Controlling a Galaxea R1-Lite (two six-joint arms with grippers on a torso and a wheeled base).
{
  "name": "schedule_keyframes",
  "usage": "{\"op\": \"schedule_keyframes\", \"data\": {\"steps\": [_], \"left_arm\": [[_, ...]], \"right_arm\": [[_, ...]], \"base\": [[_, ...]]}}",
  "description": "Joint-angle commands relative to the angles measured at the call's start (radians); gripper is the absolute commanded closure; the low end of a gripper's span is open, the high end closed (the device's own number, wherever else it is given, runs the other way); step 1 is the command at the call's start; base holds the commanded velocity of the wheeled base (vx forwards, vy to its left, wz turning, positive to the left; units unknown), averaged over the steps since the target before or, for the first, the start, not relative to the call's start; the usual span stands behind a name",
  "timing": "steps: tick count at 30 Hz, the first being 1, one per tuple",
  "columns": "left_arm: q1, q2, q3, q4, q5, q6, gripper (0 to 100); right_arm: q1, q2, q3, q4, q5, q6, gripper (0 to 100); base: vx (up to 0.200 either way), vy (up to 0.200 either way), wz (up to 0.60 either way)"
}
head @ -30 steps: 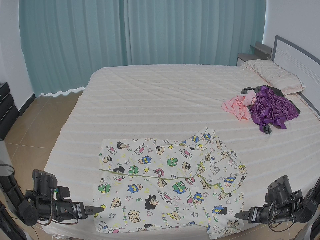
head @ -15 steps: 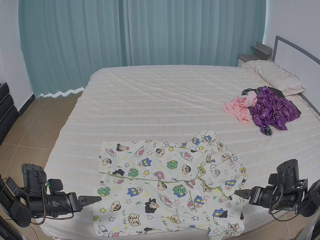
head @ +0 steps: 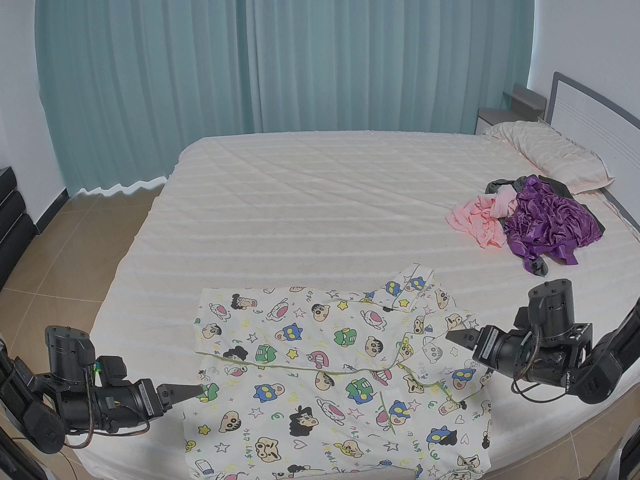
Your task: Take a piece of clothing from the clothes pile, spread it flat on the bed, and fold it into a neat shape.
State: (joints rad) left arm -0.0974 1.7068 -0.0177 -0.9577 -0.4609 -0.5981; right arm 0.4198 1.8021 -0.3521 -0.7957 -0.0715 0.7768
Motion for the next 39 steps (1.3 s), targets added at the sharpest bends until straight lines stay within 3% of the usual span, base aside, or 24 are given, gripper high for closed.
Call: {"op": "schedule_keyframes", "data": {"steps": [1, 9, 21, 24, 39], "left_arm": [[-0.030, 0.025, -0.002, -0.029, 0.004, -0.029, 0], [-0.044, 0.040, 0.002, -0.032, 0.008, -0.031, 0], [-0.039, 0.051, 0.007, -0.032, 0.010, -0.037, 0], [-0.039, 0.056, 0.007, -0.032, 0.010, -0.046, 0], [-0.044, 0.088, 0.012, -0.033, 0.004, -0.062, 0]], "right_arm": [[-0.003, 0.100, -0.087, 0.000, 0.004, 0.010, 0], [-0.016, 0.226, -0.215, 0.000, -0.001, 0.029, 0], [-0.016, 0.326, -0.337, 0.000, -0.004, 0.058, 0], [-0.016, 0.365, -0.401, 0.003, -0.004, 0.088, 0], [0.011, 0.649, -0.765, 0.098, -0.004, 0.091, 0]], "base": [[0.000, -0.200, 0.00], [0.000, -0.200, 0.00], [0.000, 0.000, 0.00], [0.200, 0.000, 0.00], [0.000, 0.000, 0.00]]}}
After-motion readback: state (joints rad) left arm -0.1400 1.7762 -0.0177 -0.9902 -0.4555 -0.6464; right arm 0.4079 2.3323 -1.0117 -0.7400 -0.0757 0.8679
